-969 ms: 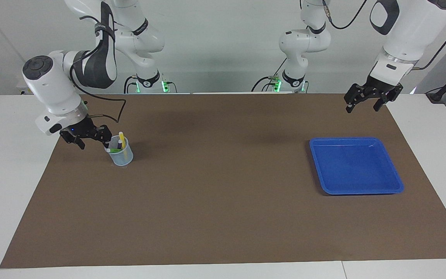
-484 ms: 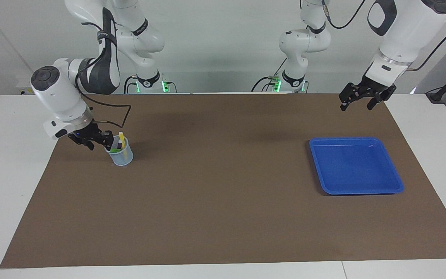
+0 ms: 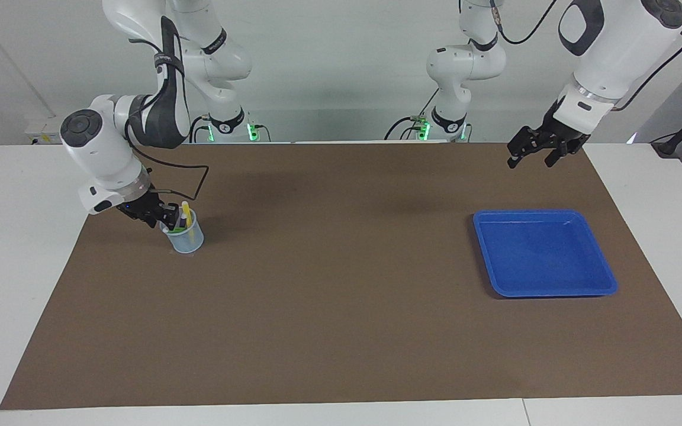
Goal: Right arm passes pens to left for tray arrangement
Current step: 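Grasp the green pen with the right gripper while the left gripper nears the tray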
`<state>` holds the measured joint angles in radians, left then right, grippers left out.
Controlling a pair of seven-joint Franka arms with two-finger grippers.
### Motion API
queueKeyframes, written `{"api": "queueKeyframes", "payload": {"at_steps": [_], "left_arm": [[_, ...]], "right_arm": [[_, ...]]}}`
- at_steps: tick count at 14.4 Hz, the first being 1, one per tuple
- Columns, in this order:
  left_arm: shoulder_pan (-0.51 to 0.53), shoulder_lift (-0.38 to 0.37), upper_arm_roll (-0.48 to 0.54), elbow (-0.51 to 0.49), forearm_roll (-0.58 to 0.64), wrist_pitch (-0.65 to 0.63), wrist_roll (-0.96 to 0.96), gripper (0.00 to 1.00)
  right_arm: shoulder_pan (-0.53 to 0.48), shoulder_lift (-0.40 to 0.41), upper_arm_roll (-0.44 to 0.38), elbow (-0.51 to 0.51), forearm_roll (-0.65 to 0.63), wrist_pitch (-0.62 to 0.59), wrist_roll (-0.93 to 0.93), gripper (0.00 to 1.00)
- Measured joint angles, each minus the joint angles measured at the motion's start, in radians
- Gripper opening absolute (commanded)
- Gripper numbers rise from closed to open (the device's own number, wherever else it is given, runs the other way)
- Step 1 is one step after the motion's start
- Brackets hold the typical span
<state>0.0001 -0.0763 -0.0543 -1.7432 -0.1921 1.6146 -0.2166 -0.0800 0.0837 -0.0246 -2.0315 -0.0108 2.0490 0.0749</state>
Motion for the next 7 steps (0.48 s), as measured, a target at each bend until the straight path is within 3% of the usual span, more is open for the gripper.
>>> {"api": "queueKeyframes", "payload": {"at_steps": [2,4,7], "left_arm": [[-0.016,-0.008,0.000,-0.015,-0.017,-0.007,-0.058,1.00],[-0.036,-0.017,-0.001,-0.023,-0.049,-0.007,-0.117,1.00],[-0.038,-0.025,0.000,-0.041,-0.116,-0.007,-0.201,1.00]], "right_arm": [[0.000,0.000,0.000,-0.005,0.000,0.015,0.000,0.34],[0.000,0.000,0.000,-0.007,0.000,0.017,0.000,0.43],[0.000,0.000,0.002,-0.009,0.000,0.032,0.000,0.43]]}}
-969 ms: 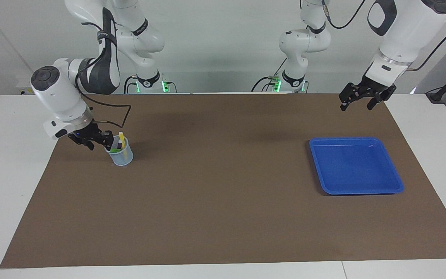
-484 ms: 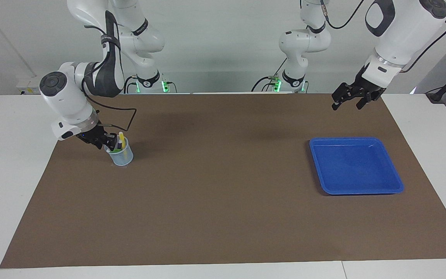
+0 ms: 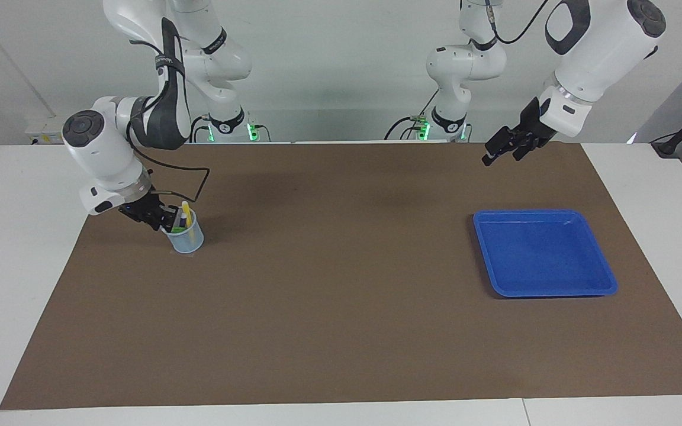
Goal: Right arm passes pens to left for tray arrangement
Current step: 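Grasp the green pen with the right gripper while the left gripper nears the tray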
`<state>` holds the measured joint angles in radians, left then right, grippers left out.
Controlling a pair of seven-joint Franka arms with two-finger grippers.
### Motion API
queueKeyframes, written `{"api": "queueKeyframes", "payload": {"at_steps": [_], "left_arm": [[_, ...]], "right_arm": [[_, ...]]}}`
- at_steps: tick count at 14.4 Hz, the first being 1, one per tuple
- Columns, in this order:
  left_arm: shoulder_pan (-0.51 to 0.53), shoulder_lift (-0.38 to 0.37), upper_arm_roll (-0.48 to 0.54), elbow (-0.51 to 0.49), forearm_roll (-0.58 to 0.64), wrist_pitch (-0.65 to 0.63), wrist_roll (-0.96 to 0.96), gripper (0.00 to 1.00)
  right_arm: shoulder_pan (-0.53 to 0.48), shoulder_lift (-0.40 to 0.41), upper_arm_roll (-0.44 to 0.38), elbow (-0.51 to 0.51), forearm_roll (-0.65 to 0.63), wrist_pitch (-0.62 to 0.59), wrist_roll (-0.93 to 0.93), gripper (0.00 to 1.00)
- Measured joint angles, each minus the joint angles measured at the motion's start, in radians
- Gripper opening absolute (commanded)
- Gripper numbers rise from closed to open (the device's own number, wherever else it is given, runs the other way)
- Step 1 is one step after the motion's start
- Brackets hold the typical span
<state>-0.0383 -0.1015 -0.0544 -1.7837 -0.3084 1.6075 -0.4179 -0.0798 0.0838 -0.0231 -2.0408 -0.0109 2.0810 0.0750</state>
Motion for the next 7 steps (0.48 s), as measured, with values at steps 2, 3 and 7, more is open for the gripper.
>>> {"api": "queueKeyframes", "payload": {"at_steps": [2,3,7], "left_arm": [[0.000,-0.012,0.000,-0.029,-0.038,0.006,-0.056,1.00],[-0.001,-0.020,0.000,-0.045,-0.056,0.011,-0.081,1.00],[-0.001,-0.053,0.000,-0.106,-0.137,0.036,-0.214,1.00]], "right_arm": [[0.000,0.001,0.002,-0.002,0.000,0.003,0.000,0.43],[0.000,0.003,0.002,-0.003,0.000,0.003,0.000,0.43],[0.000,0.008,0.002,-0.007,0.000,0.003,0.000,0.06]]}}
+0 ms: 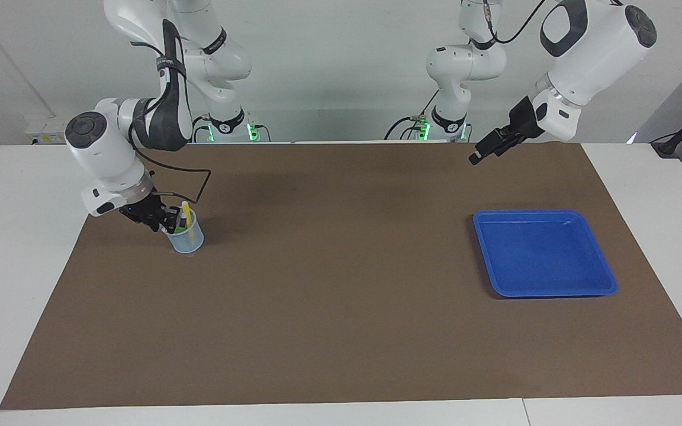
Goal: Right arm passes pens to left for tray arrangement
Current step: 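Grasp the green pen with the right gripper while the left gripper nears the tray, then lift the green pen toward the left gripper while the left gripper opens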
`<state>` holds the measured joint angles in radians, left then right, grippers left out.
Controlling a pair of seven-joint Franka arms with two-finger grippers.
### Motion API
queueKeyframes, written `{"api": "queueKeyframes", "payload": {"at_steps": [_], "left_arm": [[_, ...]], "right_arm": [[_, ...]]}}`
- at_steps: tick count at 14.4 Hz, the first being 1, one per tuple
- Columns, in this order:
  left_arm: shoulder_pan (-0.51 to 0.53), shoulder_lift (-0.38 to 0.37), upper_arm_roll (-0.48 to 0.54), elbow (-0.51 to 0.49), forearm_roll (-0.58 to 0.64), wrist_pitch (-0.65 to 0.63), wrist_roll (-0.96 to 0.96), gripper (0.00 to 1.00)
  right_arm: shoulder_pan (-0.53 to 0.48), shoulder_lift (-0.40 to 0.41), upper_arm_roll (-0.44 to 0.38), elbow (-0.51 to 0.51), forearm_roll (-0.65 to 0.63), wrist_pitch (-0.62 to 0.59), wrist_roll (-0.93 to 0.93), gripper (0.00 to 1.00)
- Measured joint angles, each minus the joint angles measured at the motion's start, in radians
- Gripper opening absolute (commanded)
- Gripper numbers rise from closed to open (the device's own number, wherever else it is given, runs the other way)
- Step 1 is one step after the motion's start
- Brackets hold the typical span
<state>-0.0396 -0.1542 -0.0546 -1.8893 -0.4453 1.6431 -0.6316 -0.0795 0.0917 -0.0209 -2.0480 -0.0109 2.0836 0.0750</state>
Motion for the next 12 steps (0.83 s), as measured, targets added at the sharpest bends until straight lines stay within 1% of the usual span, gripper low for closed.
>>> {"api": "queueKeyframes", "payload": {"at_steps": [1,5,7,9,12], "left_arm": [[0.000,-0.006,0.000,-0.013,-0.015,0.011,-0.046,1.00],[-0.014,-0.028,-0.002,-0.059,-0.066,0.060,-0.205,1.00],[-0.016,-0.035,-0.001,-0.076,-0.091,0.079,-0.265,1.00],[-0.017,-0.042,-0.001,-0.090,-0.095,0.095,-0.303,1.00],[-0.017,-0.048,-0.001,-0.096,-0.096,0.103,-0.320,1.00]], "right_arm": [[0.000,0.000,0.000,-0.001,0.000,0.000,0.000,0.00],[0.001,-0.001,0.001,0.002,0.001,-0.004,0.000,0.00],[0.002,-0.001,0.002,0.020,0.000,-0.029,-0.015,0.00],[0.004,-0.003,0.002,0.082,-0.004,-0.093,-0.065,0.00],[0.006,-0.012,0.009,0.211,-0.023,-0.201,-0.167,0.00]]}}
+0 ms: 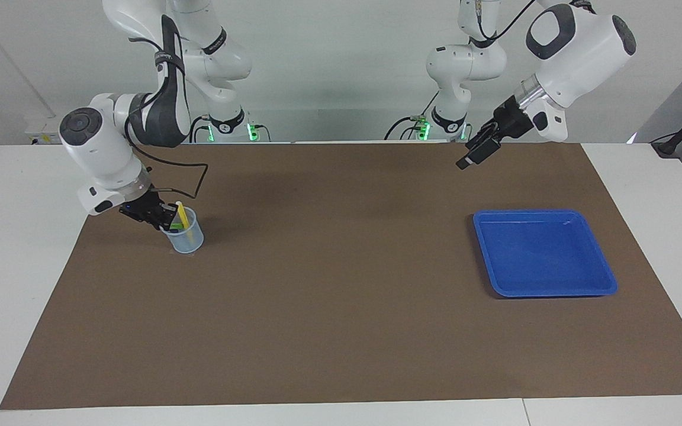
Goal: Right arm passes pens to left for tray arrangement
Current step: 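Lift the green pen toward the left gripper while the left gripper opens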
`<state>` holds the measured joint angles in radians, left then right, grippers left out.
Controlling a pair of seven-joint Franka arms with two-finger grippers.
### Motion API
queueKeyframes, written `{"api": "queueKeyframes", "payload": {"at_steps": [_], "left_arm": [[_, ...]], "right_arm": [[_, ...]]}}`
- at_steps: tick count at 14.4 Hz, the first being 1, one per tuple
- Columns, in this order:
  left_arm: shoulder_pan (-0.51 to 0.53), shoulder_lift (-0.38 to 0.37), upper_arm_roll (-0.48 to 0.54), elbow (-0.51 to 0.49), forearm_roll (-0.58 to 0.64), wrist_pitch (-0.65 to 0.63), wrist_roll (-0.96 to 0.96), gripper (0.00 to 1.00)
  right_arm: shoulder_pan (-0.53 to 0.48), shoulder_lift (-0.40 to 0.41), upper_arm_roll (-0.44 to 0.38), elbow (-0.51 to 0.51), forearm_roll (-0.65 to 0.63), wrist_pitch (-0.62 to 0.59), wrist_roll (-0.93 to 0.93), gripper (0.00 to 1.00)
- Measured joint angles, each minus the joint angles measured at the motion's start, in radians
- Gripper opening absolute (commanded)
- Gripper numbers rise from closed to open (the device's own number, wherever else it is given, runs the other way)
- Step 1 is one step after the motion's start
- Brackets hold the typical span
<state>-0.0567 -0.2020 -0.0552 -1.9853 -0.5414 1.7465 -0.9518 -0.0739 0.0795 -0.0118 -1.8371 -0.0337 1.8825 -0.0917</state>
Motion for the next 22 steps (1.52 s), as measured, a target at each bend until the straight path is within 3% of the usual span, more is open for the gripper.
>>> {"api": "queueKeyframes", "payload": {"at_steps": [4,8,11,16,18,22], "left_arm": [[0.000,0.000,0.001,0.000,-0.018,0.004,-0.028,1.00],[0.000,0.000,0.001,0.000,-0.055,0.013,-0.099,1.00],[0.000,0.000,0.001,-0.001,-0.085,0.031,-0.183,1.00],[-0.008,-0.001,0.000,-0.008,-0.166,0.042,-0.352,1.00],[-0.033,-0.002,0.000,-0.031,-0.186,0.069,-0.414,1.00],[-0.110,-0.010,-0.001,-0.076,-0.194,0.186,-0.611,1.00]], "right_arm": [[0.002,-0.017,0.065,0.132,-0.004,-0.152,-0.018,0.00],[0.003,-0.037,0.155,0.157,0.045,-0.172,-0.016,0.00],[0.005,-0.039,0.218,0.159,0.159,-0.171,0.079,0.00],[0.040,-0.040,0.233,0.158,0.456,-0.164,0.281,0.00],[0.118,-0.040,0.237,0.153,0.528,-0.076,0.419,0.00],[0.304,-0.045,0.243,0.080,0.564,0.257,0.698,0.00]]}}
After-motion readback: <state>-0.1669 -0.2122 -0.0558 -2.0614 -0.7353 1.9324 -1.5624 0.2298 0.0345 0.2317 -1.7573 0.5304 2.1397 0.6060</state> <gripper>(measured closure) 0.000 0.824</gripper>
